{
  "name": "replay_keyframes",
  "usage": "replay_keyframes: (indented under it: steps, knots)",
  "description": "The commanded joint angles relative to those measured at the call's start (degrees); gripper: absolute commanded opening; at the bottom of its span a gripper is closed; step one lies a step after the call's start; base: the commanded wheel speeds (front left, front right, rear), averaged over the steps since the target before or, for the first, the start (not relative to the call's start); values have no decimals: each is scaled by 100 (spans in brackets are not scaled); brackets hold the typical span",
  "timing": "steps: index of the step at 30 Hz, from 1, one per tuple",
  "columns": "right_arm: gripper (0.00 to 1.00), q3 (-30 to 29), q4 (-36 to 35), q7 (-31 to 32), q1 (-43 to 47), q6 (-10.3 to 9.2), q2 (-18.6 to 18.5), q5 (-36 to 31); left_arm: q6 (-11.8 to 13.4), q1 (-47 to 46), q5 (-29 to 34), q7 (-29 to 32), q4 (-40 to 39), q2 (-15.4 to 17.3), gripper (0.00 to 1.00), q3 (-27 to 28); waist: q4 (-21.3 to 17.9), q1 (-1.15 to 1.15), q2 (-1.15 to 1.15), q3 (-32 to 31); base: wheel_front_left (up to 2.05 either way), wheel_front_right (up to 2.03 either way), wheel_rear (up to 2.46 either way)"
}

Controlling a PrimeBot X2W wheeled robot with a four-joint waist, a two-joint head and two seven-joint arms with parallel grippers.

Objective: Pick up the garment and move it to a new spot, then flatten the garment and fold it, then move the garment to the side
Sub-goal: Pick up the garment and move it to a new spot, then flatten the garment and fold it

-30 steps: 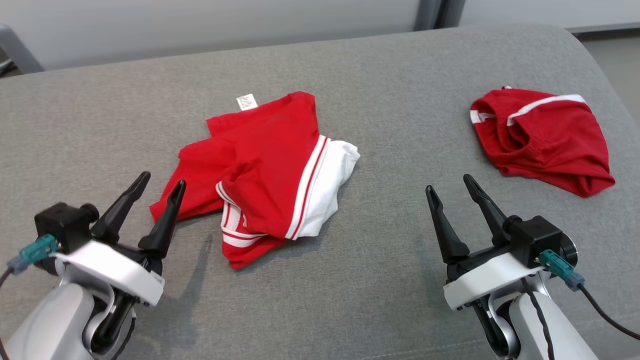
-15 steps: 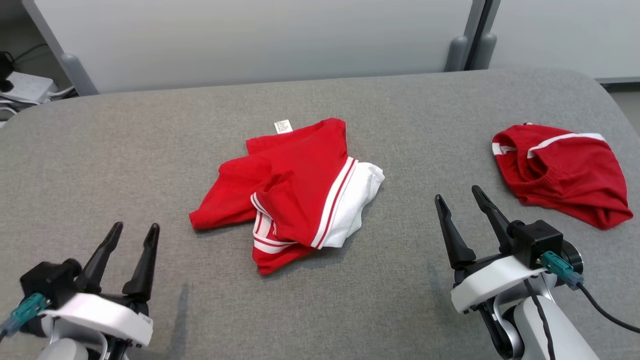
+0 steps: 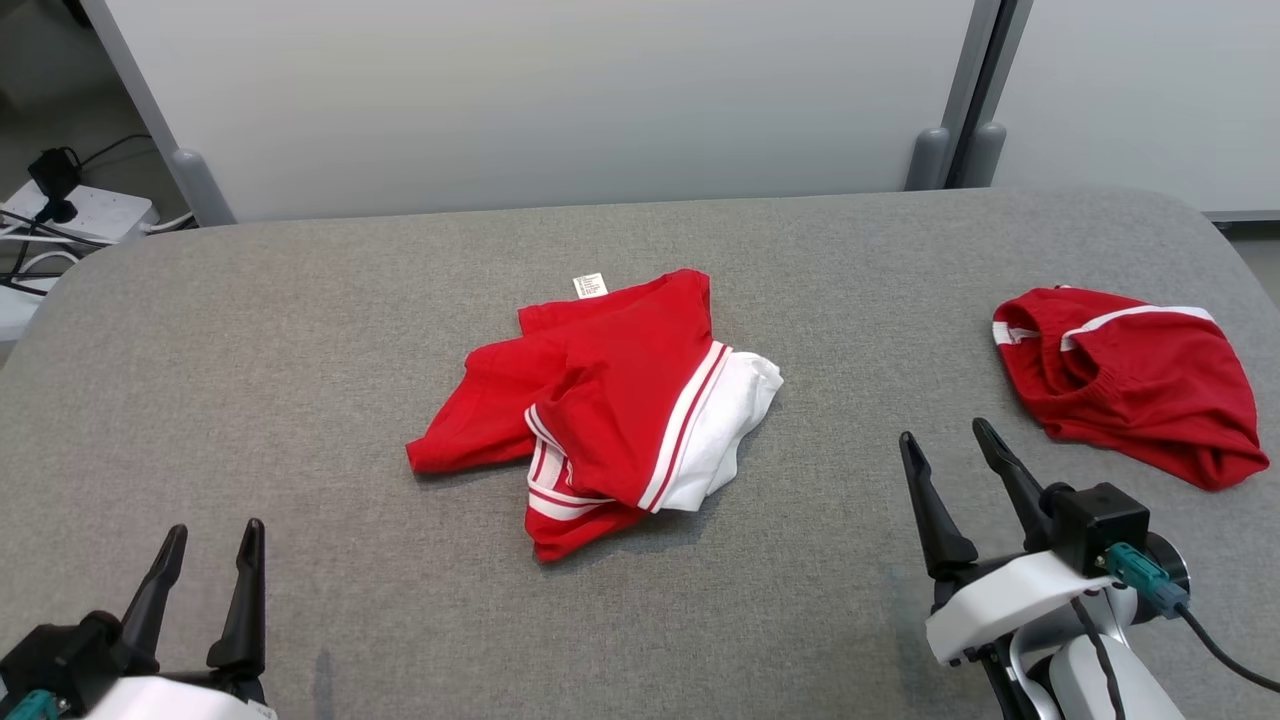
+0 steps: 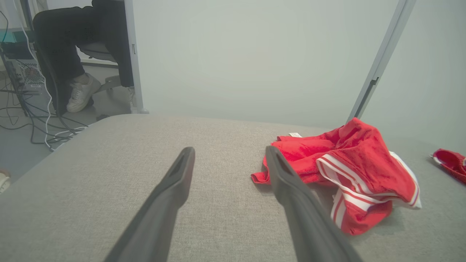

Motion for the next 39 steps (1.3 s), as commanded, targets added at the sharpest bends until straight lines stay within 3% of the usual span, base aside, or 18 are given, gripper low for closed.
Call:
replay_keyframes:
  steps: [1,9,19,25,27,30,39]
  knots:
    - [100,53,-117,-67,-16,16,27,29,-40,-65,122,-59,-199,55,100,311,-11,0,0,0,0,0,0]
    - [100,25,-175,-67,78,16,27,72,-40,115,265,-59,-295,-53,100,541,-80,0,0,61,0,0,0]
    - [100,298,-120,-67,-10,16,27,88,-40,85,191,-59,-369,-53,100,336,-14,0,0,215,0,0,0]
    - [100,1008,385,-65,-429,16,27,163,-40,-19,55,-59,-455,40,100,-76,403,0,0,358,0,0,0]
    - [100,1008,385,-65,-429,16,27,163,-40,-19,55,-59,-455,40,100,-76,403,0,0,358,0,0,0]
    - [100,1415,796,-23,-753,16,27,224,-40,-71,-18,-59,-472,97,100,-287,729,0,0,410,0,0,0]
    - [100,1833,1514,3,-1176,16,27,330,-41,-176,-197,-59,-454,198,100,-538,1320,0,0,533,0,0,0]
